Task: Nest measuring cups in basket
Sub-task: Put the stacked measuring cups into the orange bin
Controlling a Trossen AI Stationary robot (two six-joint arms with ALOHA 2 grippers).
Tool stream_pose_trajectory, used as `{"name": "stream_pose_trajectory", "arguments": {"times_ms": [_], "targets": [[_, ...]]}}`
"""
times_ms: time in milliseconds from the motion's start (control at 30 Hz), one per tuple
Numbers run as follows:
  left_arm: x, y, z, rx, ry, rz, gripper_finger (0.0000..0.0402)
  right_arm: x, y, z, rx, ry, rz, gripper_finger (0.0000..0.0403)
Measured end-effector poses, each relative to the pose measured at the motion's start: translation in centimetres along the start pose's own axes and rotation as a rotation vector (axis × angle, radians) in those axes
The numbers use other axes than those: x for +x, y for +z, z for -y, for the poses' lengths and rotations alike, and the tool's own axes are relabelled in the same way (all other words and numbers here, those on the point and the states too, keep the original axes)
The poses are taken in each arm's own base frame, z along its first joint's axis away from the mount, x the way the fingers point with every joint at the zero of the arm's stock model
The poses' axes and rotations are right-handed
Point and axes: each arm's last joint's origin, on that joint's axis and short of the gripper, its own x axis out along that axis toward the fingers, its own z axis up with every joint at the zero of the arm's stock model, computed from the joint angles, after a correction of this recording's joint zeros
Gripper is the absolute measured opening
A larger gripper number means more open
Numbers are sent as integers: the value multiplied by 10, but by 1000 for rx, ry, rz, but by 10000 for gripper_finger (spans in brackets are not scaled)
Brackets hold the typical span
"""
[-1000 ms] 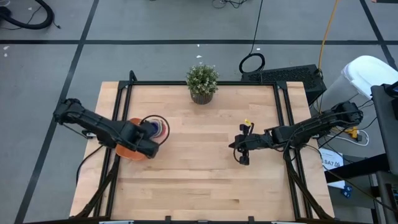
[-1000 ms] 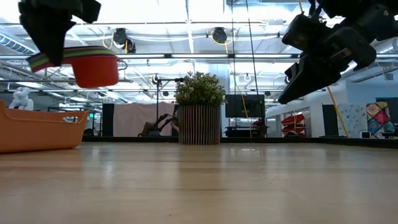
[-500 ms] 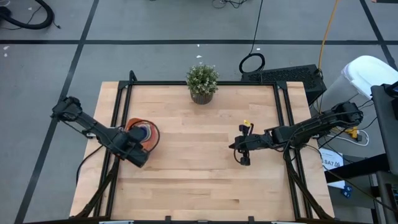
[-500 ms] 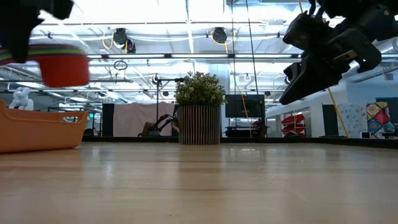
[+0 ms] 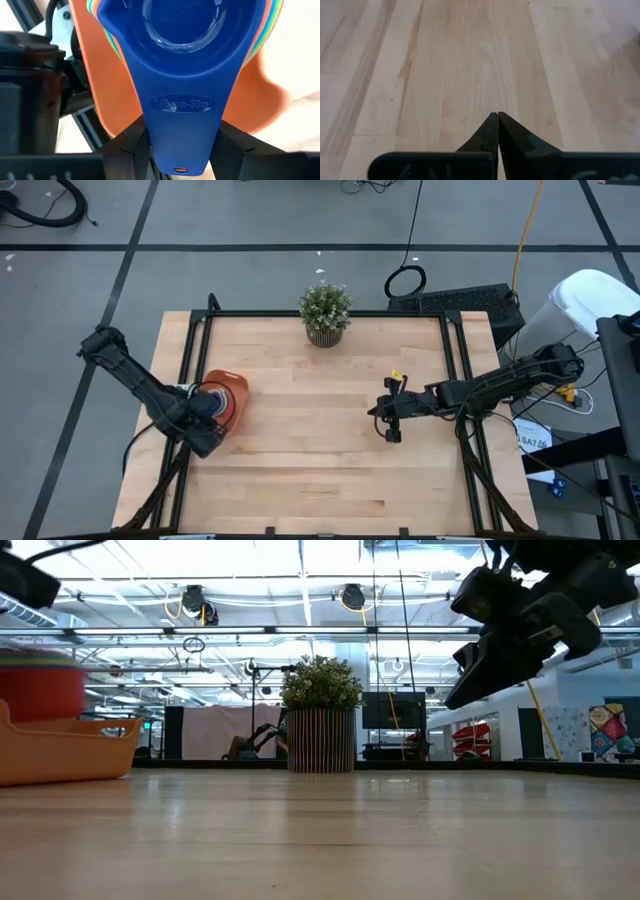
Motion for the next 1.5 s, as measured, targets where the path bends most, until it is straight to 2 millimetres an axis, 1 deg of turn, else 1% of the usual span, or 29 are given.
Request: {"name": "stream_pose_trajectory", "arguments": {"times_ms": [133,200,300,500,1067,1200,1300,1500], "targets": [[15,-2,-1,-16,-20,-15,153,0,0,0,5,0,0,0],[21,-2,-2,-18,-2,-7,152,0,0,0,5,0,0,0],[25,-2,-3,-25,12,8,152,0,0,0,10,2,1,0],[22,1,-3,-27,-18,8,152,0,0,0,19,3,5,0],[14,8,-12,-45,-96,5,152,0,1,0,19,5,15,0],[5,10,-10,-31,-134,42,152,0,2,0,18,4,16,0],[-2,14,-12,-39,-110,59,152,0,2,1,19,1,19,0],[-2,24,-14,-40,-67,65,152,0,4,3,32,-4,41,0]]}}
